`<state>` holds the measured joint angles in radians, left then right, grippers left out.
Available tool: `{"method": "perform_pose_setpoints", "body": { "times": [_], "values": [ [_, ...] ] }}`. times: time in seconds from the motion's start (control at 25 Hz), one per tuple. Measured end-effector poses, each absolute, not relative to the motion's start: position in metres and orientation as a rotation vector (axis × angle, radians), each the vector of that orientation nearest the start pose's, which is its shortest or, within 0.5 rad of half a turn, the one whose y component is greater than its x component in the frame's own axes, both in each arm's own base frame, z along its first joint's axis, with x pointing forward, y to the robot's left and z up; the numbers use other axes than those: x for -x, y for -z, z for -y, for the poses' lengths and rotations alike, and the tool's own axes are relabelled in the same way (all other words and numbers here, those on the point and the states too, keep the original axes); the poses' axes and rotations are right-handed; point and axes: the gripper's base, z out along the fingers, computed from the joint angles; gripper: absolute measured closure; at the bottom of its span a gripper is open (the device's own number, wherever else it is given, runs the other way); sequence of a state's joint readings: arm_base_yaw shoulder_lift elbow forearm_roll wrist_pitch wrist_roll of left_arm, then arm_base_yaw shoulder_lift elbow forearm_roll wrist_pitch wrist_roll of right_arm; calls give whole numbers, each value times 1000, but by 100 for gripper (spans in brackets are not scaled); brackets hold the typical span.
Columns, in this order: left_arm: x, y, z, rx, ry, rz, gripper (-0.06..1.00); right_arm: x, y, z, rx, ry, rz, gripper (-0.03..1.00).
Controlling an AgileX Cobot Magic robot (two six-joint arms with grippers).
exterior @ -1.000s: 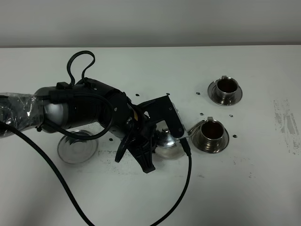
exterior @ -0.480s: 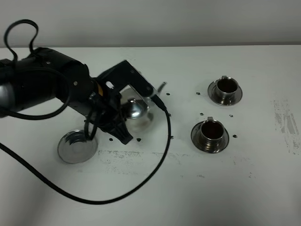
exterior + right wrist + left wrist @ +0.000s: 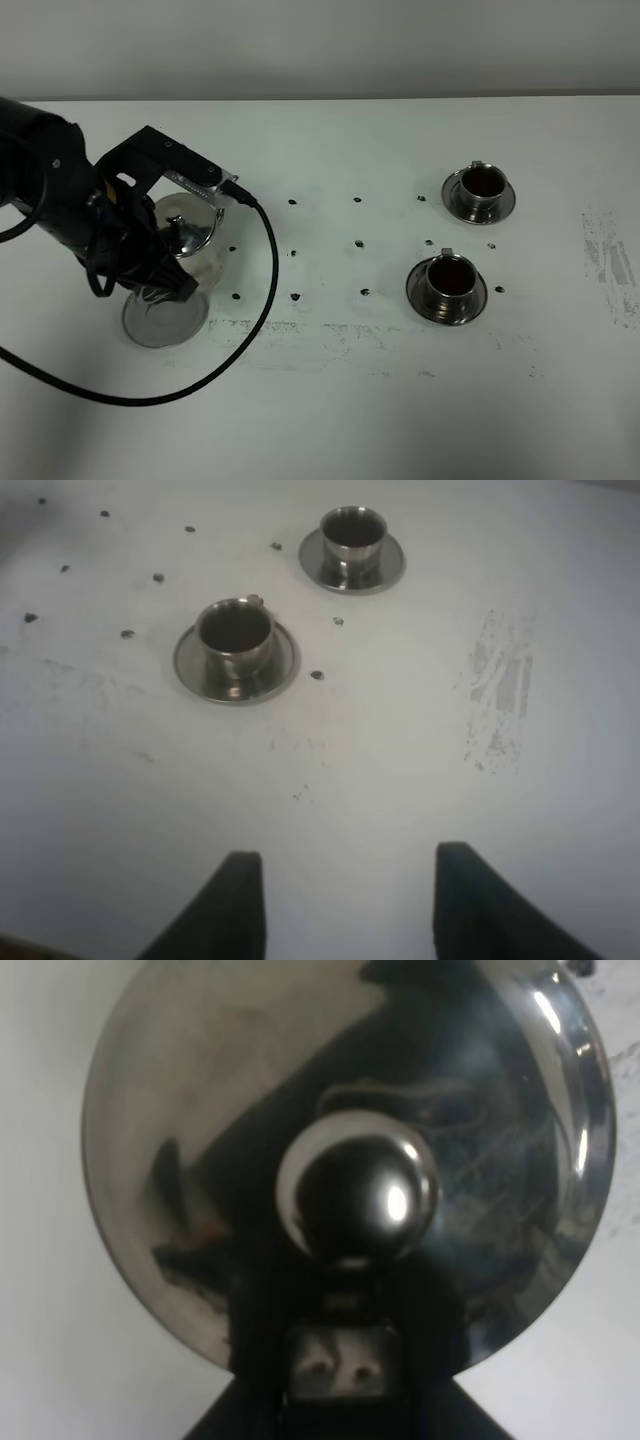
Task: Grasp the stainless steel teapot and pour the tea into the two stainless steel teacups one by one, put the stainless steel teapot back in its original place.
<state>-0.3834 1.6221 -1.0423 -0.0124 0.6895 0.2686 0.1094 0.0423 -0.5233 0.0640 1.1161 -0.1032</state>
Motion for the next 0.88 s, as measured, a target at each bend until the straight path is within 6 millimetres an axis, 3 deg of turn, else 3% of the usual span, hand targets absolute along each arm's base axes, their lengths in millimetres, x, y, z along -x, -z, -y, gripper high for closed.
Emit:
{"method": "perform_pose_setpoints", "body": {
  "times": [0.48, 0.88],
  "values": [
    [-276, -205, 89, -712, 41, -2685, 75, 4, -280, -5, 229, -83, -2105, 58],
    [-277, -198, 83, -670, 36, -2664, 75, 4, -280, -5, 229, -84, -2105, 58]
  ]
}}
